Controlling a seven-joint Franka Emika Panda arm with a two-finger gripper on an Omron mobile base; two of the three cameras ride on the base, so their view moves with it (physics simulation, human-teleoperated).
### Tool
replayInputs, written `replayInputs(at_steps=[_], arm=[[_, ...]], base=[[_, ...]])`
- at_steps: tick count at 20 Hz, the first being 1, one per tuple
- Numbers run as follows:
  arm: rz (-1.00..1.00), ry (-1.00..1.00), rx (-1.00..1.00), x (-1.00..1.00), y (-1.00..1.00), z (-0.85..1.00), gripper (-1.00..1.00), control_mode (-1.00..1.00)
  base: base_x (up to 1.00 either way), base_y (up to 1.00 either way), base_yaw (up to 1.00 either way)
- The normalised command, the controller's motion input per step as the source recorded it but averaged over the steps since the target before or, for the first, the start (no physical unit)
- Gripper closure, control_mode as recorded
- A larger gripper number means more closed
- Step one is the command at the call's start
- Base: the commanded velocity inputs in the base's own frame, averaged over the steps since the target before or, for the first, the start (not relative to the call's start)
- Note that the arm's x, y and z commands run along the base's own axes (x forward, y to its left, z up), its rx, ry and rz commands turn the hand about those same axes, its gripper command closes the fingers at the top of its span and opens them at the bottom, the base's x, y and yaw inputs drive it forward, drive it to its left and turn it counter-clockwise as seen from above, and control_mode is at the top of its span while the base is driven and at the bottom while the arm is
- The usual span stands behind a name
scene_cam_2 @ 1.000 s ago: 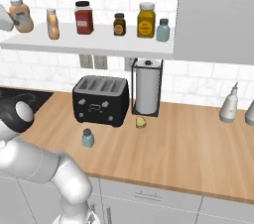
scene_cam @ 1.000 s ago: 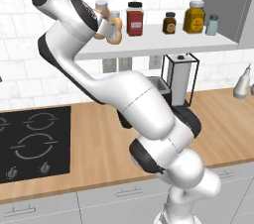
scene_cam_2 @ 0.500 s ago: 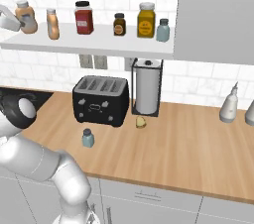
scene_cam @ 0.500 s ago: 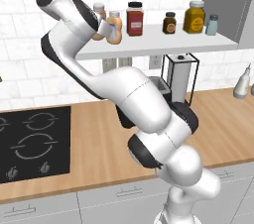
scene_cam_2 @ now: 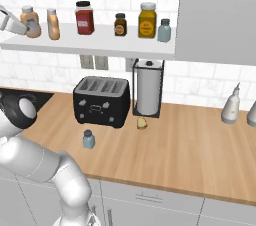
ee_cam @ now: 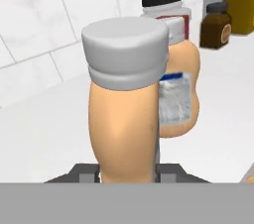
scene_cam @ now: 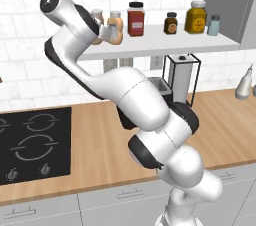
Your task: Put the shaker and condiment bottle from the counter next to their counterparts in the cabinet.
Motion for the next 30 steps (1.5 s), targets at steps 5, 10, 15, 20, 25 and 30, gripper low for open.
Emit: replayInputs(at_steps=[5,10,15,20,25,30], arm=[[0.07,0.00,0.00,0.29,0.00,-0.15,1.00,-1.00],[0.07,0.00,0.00,0.28,0.00,-0.17,1.00,-1.00],[0.07,0.00,0.00,0.18,0.00,-0.18,1.00,-1.00],[0.06,0.00,-0.01,0.17,0.00,-0.24,1.00,-1.00],[0.06,0.00,-0.01,0.01,0.00,-0.35,-1.00,-1.00],[0.05,0.00,-0.01,0.00,0.00,-0.33,-1.00,-1.00]], base=[[0.00,0.00,0.00],[0.00,0.00,0.00],[0.00,0.00,0.00],[0.00,0.00,0.00],[0.00,0.00,0.00],[0.00,0.00,0.00]])
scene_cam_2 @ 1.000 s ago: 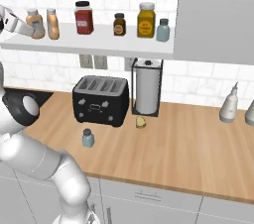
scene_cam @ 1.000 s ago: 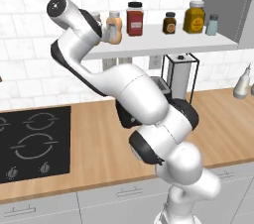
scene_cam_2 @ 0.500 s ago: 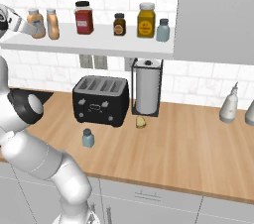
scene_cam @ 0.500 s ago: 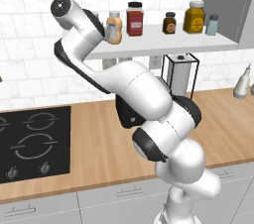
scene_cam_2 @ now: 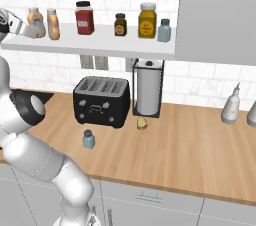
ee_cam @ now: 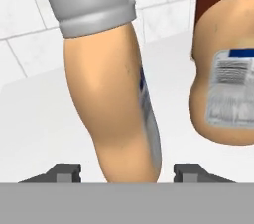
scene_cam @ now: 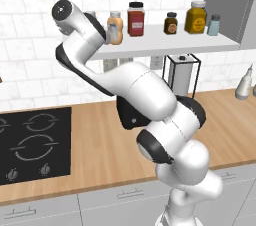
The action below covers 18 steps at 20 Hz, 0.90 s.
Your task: Put the shaker and condiment bottle from the counter next to their counterparts in the cabinet.
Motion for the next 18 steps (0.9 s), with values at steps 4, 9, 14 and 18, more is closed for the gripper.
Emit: replayInputs(at_steps=[4,9,14,18], arm=[[0.05,0.00,0.00,0.00,0.00,-0.30,-1.00,-1.00],[0.03,0.00,0.00,-0.05,0.00,-0.13,-1.00,-1.00],[0.01,0.00,0.00,-0.21,0.00,0.03,-1.00,-1.00],[0.00,0.00,0.00,-0.56,0.00,0.32,-1.00,-1.00]], base=[[0.00,0.00,0.00],[0.00,0.00,0.00],[0.00,0.00,0.00],[0.00,0.00,0.00]])
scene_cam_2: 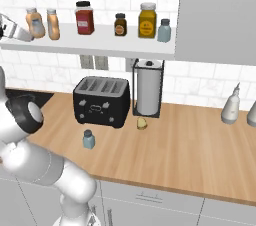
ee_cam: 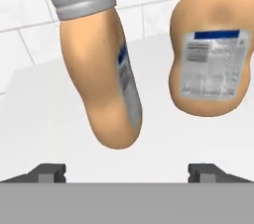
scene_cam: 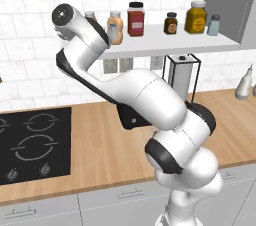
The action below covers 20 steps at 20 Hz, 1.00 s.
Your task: Put the shaker and condiment bottle from the counter next to their counterparts in the cabinet.
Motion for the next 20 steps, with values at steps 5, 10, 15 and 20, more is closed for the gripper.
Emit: replayInputs(at_steps=[5,10,15,20], arm=[[0.00,-0.01,0.00,-0.82,0.04,0.18,-1.00,-1.00],[-0.07,-0.15,-0.05,-1.00,0.07,-0.32,-1.00,-1.00],[-0.22,-0.24,0.00,-1.00,-0.01,-0.56,-1.00,-1.00],[-0.16,-0.22,-0.01,-0.82,-0.21,-0.85,-1.00,-1.00]], base=[[0.00,0.00,0.00],[0.00,0.00,0.00],[0.00,0.00,0.00],[0.00,0.00,0.00]])
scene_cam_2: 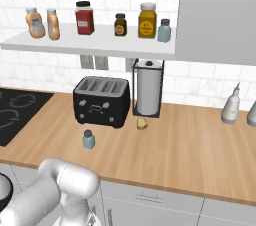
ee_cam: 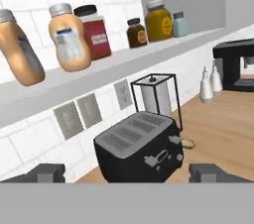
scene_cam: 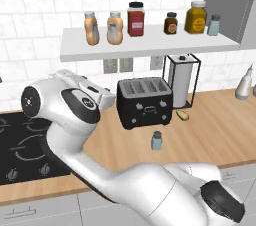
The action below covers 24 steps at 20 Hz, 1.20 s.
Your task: Put the shaker and condiment bottle from the counter next to their counterparts in the cabinet.
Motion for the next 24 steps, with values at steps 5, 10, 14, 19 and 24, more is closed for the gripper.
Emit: replayInputs(at_steps=[5,10,14,19,24], arm=[[-0.04,-0.29,0.00,-0.35,-0.71,-0.99,-1.00,-1.00],[0.00,-0.25,0.00,-0.01,-0.74,-0.66,-1.00,-1.00],[0.00,-0.15,0.00,-0.07,-0.44,-0.50,-1.00,-1.00],[0.00,-0.01,0.00,-0.10,-0.29,-0.49,-1.00,-1.00],[0.00,0.00,0.00,-0.19,-0.39,-0.53,-1.00,-1.00]], base=[[0.00,0.00,0.00],[0.00,0.00,0.00],[0.00,0.00,0.00],[0.00,0.00,0.00],[0.00,0.00,0.00]])
